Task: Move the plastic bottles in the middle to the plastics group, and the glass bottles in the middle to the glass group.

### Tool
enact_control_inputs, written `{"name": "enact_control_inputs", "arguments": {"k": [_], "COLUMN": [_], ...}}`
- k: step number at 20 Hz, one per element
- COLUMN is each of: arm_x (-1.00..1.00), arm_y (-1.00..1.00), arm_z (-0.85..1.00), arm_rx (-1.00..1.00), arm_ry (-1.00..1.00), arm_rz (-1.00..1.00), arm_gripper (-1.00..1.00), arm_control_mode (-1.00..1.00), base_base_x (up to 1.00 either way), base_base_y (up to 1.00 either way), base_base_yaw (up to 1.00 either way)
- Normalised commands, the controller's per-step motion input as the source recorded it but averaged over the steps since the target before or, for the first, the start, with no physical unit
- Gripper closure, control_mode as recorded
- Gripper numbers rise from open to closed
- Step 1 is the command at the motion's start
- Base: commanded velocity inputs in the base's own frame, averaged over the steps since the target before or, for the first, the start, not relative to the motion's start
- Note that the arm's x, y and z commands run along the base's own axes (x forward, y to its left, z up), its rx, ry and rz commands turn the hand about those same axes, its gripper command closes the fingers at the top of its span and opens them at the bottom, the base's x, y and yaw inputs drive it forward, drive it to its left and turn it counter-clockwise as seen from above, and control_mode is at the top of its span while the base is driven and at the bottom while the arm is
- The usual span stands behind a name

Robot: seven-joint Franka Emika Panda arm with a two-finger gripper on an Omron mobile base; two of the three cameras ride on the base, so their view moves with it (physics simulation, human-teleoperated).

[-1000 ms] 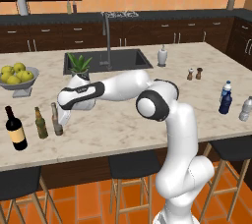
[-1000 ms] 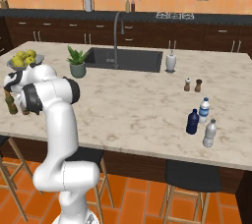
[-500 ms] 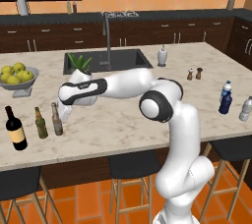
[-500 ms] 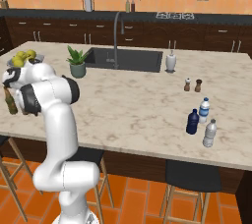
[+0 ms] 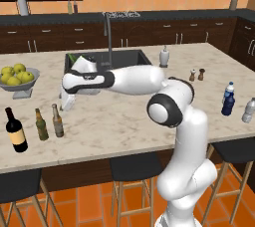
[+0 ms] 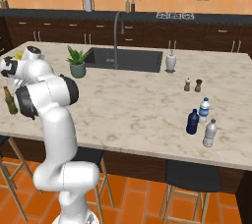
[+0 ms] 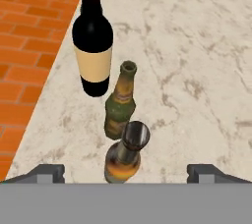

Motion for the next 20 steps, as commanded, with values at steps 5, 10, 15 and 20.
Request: {"name": "enact_control_inputs", "arguments": {"k": [5,10,15,20], "arm_x": [-0.20,-0.50,-0.50,-0.61], "arm_y": [-0.70,-0.82,-0.83,-0.94], "arm_z": [0.20,0.11,0.11,0.00], "arm_rx": [0.00,0.00,0.00,0.00], "arm_ry": [0.00,0.00,0.00,0.00], "arm_rz": [-0.09,-0.19,-0.29,-0.42], "arm_gripper": [-1.00,-1.00,-1.00,-1.00], "arm_control_mode": [-1.00,-1.00,-1.00,-1.00], "base_base_x": [0.00,0.00,0.00,0.00], "base_base_y": [0.00,0.00,0.00,0.00], "base_base_yaw": [0.00,0.00,0.00,0.00]}}
